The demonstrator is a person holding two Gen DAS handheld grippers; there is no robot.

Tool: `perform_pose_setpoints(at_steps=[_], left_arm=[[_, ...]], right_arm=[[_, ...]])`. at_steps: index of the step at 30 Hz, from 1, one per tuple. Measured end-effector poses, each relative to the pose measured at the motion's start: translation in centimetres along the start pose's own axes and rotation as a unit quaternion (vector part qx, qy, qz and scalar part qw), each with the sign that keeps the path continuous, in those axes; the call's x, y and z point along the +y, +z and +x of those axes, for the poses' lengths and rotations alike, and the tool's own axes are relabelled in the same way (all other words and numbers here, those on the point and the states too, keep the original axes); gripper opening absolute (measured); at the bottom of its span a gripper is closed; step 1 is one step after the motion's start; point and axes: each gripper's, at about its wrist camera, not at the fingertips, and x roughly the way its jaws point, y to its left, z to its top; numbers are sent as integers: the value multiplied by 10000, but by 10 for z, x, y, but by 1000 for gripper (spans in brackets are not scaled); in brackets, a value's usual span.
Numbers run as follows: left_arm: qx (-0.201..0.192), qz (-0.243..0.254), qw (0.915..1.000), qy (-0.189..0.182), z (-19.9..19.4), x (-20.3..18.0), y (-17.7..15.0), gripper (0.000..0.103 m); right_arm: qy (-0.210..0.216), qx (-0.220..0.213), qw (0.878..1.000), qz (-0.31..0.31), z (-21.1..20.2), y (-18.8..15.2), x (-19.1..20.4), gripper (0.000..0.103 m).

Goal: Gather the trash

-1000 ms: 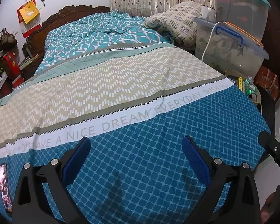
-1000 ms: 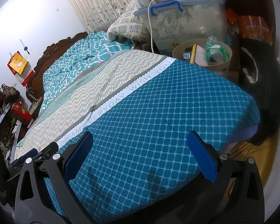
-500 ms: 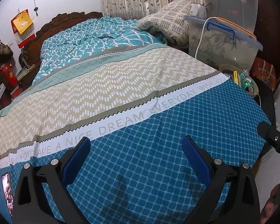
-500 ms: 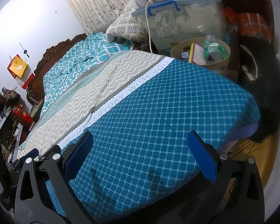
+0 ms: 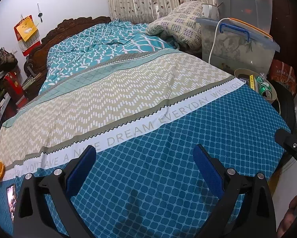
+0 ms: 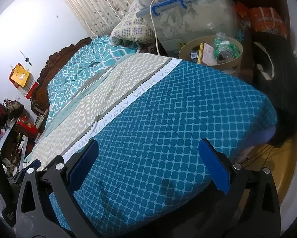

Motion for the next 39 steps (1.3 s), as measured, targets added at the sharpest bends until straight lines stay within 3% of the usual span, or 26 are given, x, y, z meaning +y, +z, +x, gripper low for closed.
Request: perform_pose_setpoints(at_steps=[10,20,31,39], left_arm=[[-51,-46,9996,263,-3,-3,4,94],[-123,-51,9992,376,-9,-4,3,94],[-55,-19,9996,260,-10,-9,1,94],[228,-102,9997,39,-4,-7,-1,94]], right_arm=[[82,-234,9997,-75,-9,3,-1,100],[159,-147,9998,13,-6,2,-9,100],[161,-428,9988,-162,-18,2,-5,100],[188,-351,9991,-167,-17,0,-5,100]])
